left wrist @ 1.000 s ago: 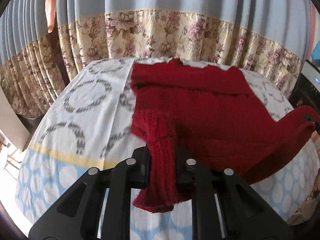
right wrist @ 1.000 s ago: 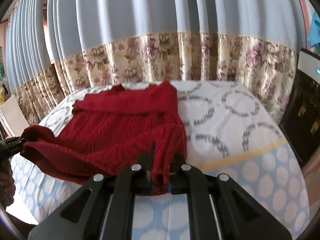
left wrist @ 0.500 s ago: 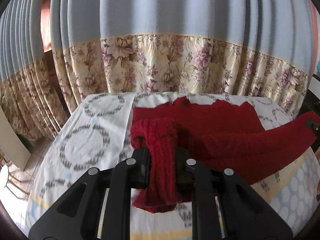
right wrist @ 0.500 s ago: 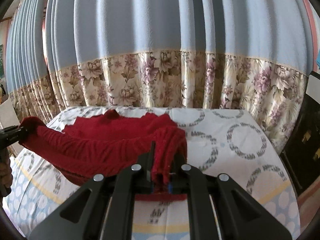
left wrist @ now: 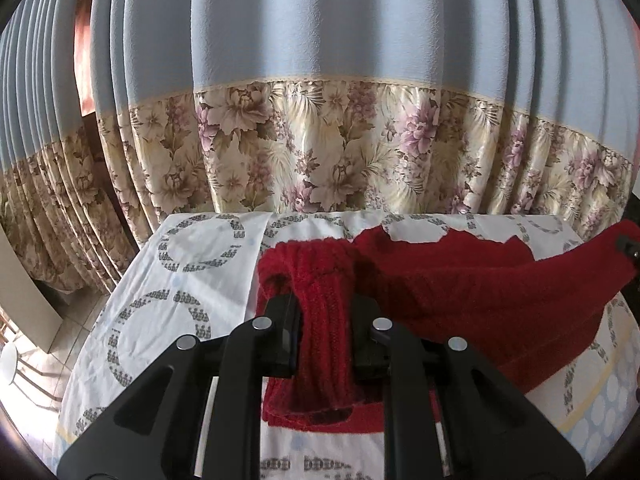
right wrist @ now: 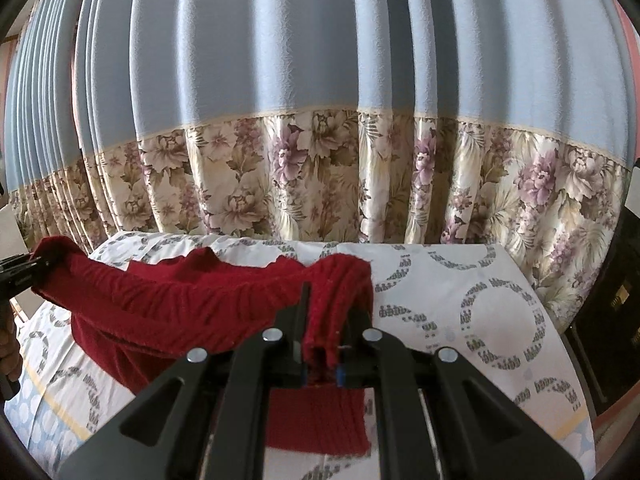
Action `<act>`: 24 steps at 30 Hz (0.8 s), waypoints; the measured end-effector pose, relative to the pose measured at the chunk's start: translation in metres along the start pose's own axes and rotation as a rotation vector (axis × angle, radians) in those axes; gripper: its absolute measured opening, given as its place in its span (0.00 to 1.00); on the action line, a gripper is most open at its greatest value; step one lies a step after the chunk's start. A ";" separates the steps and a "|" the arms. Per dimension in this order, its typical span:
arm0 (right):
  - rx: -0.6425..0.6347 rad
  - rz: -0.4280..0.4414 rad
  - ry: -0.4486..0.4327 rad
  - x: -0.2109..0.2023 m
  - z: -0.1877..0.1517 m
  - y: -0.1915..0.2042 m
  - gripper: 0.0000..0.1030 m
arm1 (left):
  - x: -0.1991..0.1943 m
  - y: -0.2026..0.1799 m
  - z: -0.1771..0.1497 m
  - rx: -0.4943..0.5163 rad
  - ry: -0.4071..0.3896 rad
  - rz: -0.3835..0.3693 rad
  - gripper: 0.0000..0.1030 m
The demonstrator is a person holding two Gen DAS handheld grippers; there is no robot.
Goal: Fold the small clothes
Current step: 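Lift the hem with both tools and fold it up toward the collar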
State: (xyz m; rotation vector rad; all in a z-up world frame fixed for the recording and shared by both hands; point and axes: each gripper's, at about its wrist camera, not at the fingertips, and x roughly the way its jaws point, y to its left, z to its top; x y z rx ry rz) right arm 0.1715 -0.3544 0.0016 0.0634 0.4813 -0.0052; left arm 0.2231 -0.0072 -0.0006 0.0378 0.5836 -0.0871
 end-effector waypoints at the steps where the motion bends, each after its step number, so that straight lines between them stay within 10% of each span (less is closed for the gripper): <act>1: -0.002 -0.001 -0.001 0.004 0.003 0.000 0.08 | 0.003 0.000 0.001 -0.001 0.000 0.002 0.14; 24: 0.006 -0.010 0.040 0.093 0.031 0.001 0.08 | 0.091 -0.003 0.026 -0.025 0.054 0.046 0.14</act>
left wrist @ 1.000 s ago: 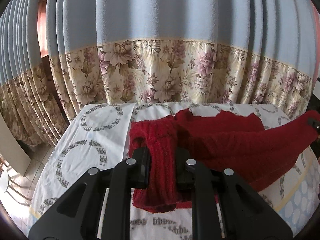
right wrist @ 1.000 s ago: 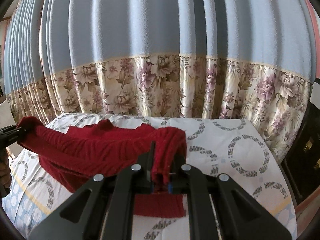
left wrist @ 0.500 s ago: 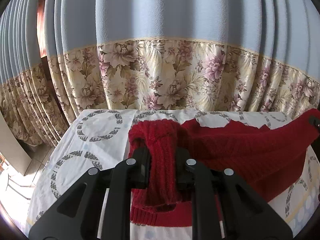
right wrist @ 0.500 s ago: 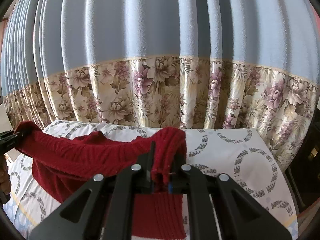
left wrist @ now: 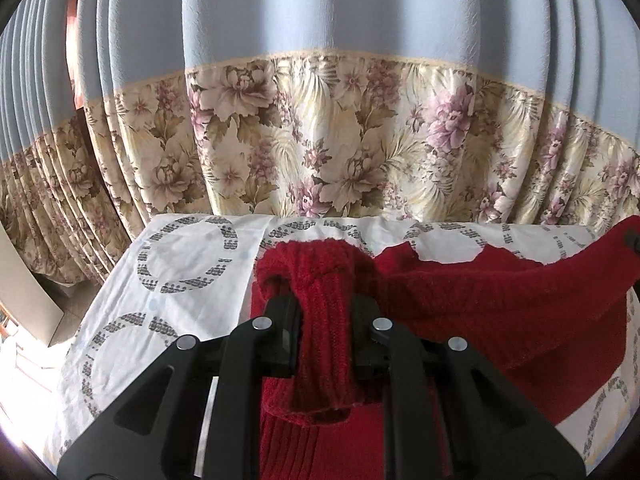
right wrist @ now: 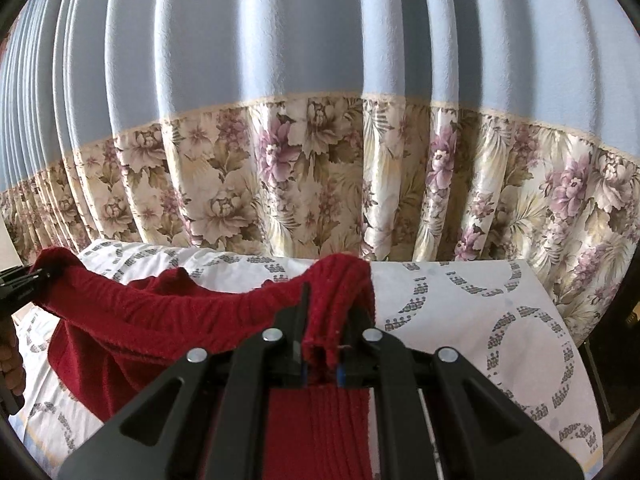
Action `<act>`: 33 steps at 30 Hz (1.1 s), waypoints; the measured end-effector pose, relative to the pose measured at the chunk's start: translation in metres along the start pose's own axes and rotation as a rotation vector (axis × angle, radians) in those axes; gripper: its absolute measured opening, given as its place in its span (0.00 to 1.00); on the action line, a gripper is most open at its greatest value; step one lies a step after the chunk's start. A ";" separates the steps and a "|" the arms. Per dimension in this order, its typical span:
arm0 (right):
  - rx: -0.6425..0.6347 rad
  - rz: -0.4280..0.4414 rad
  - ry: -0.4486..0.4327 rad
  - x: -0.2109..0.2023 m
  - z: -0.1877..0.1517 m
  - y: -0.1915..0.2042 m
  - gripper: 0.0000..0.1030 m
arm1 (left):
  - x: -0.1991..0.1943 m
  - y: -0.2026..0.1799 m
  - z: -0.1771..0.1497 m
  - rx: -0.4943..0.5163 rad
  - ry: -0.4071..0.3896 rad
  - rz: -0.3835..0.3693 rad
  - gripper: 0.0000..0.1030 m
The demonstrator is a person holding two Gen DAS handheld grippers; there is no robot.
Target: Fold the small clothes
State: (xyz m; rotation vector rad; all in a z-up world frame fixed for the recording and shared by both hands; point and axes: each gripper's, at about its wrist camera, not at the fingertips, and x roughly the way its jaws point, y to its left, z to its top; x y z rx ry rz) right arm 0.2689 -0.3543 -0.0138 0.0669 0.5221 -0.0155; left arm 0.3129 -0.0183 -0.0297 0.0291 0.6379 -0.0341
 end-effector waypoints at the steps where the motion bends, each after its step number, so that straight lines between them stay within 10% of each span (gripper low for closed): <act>1: 0.006 -0.001 0.007 0.006 -0.001 -0.001 0.08 | 0.006 0.000 0.000 -0.002 0.008 0.000 0.14; 10: 0.075 -0.009 0.141 0.072 -0.006 -0.012 0.09 | 0.071 -0.004 0.006 -0.014 0.117 0.026 0.22; 13: 0.106 -0.010 0.175 0.090 -0.003 -0.017 0.17 | 0.087 0.001 0.015 -0.059 0.124 0.053 0.40; 18: 0.209 -0.030 0.195 0.117 0.007 -0.033 0.58 | 0.110 0.010 0.034 -0.106 0.127 0.112 0.87; 33: 0.136 -0.132 0.094 0.096 0.026 -0.043 0.66 | 0.101 0.052 0.070 -0.111 0.071 0.250 0.97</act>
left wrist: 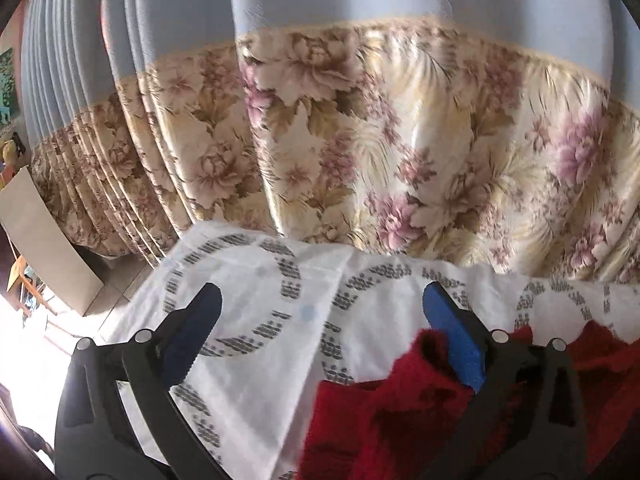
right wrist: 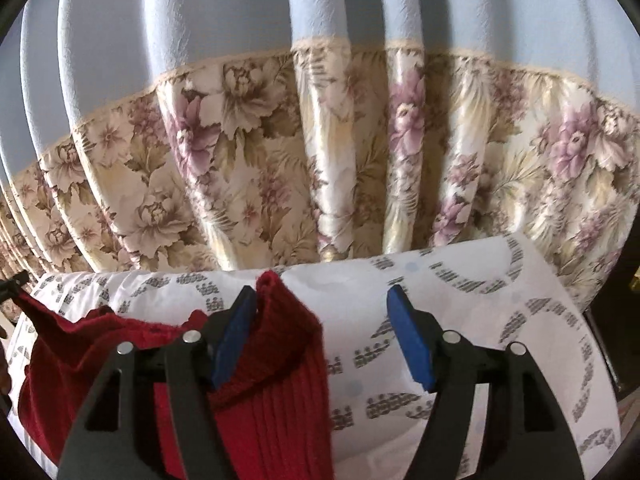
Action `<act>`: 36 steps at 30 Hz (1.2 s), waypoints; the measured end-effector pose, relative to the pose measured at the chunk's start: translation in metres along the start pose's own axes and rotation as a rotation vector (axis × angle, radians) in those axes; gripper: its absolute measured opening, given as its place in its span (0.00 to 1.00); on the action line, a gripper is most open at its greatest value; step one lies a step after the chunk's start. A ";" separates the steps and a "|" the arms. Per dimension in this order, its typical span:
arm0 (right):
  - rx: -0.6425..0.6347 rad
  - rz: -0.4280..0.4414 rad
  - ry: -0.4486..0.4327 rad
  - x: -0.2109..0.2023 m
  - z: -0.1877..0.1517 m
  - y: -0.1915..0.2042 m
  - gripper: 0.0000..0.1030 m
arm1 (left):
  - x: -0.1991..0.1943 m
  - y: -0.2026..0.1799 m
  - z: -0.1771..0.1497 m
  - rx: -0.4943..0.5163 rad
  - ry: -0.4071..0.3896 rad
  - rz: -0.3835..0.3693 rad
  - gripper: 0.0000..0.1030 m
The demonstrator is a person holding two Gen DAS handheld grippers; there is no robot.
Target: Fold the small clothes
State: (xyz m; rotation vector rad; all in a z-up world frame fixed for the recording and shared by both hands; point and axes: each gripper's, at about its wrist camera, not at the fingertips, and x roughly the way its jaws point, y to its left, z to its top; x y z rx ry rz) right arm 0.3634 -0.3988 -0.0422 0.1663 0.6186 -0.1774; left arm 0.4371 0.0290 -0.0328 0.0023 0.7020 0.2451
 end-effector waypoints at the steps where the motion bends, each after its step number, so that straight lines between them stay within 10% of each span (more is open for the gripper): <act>1: -0.004 -0.005 -0.005 -0.003 0.002 -0.001 0.66 | -0.006 0.003 0.001 -0.001 -0.015 0.009 0.97; 17: -0.156 -0.081 0.062 -0.057 -0.058 -0.010 0.66 | -0.079 0.018 -0.100 0.127 -0.009 -0.027 0.97; 33: -0.147 0.058 0.183 -0.076 -0.133 0.008 0.66 | -0.072 -0.009 -0.170 0.233 0.079 -0.113 0.84; 36: -0.150 0.060 0.205 -0.069 -0.140 0.010 0.40 | -0.067 -0.008 -0.173 0.207 0.098 -0.163 0.68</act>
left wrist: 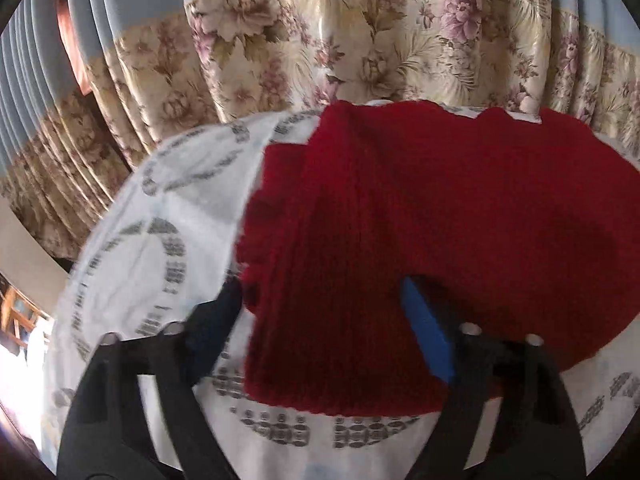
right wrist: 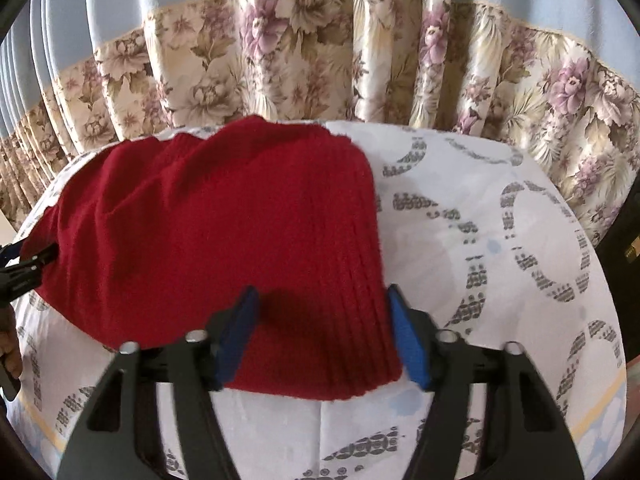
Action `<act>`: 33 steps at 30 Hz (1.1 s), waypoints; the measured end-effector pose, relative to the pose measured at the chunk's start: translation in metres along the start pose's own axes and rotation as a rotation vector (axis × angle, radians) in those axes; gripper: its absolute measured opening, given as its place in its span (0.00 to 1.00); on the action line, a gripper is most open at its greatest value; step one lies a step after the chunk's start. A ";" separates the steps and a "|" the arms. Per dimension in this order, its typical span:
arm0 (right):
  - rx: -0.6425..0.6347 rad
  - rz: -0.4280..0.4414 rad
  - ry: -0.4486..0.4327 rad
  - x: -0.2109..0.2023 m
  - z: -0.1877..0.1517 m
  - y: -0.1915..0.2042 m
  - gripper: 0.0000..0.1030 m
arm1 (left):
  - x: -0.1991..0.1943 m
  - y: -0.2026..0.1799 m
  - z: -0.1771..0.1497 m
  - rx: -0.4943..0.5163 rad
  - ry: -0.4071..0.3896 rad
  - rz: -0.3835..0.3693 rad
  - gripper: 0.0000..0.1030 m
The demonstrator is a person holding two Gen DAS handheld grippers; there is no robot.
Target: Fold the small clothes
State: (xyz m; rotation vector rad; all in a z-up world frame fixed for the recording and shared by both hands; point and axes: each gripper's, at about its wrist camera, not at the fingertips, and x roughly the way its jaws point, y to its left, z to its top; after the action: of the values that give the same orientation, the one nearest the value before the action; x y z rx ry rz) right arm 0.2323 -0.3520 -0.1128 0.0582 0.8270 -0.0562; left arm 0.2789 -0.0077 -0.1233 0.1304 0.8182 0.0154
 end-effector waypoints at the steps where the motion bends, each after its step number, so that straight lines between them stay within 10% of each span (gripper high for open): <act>1: 0.003 0.009 0.006 0.002 -0.001 -0.001 0.30 | 0.000 -0.001 0.000 -0.002 0.000 -0.009 0.63; 5: 0.038 0.057 0.008 0.000 -0.005 -0.008 0.15 | -0.007 -0.005 -0.003 -0.002 -0.011 -0.039 0.12; 13: 0.045 0.090 -0.012 -0.021 -0.028 -0.019 0.13 | -0.036 0.021 -0.030 -0.111 -0.030 -0.073 0.09; 17: 0.059 0.074 0.019 -0.012 -0.033 -0.026 0.44 | -0.031 0.024 -0.041 -0.121 0.000 -0.053 0.23; 18: 0.068 0.082 0.021 -0.014 -0.033 -0.029 0.51 | -0.034 0.024 -0.040 -0.118 0.004 -0.033 0.40; 24: 0.097 0.048 -0.058 -0.031 -0.020 -0.058 0.56 | -0.067 0.034 -0.033 -0.104 -0.074 0.052 0.73; 33: 0.108 0.100 -0.036 0.013 0.034 -0.054 0.62 | -0.068 -0.010 0.037 -0.038 -0.141 -0.035 0.97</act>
State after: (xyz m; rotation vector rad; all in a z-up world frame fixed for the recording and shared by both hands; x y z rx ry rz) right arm 0.2625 -0.4084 -0.1013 0.2000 0.7834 -0.0075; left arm 0.2592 -0.0257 -0.0498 0.0804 0.6788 -0.0108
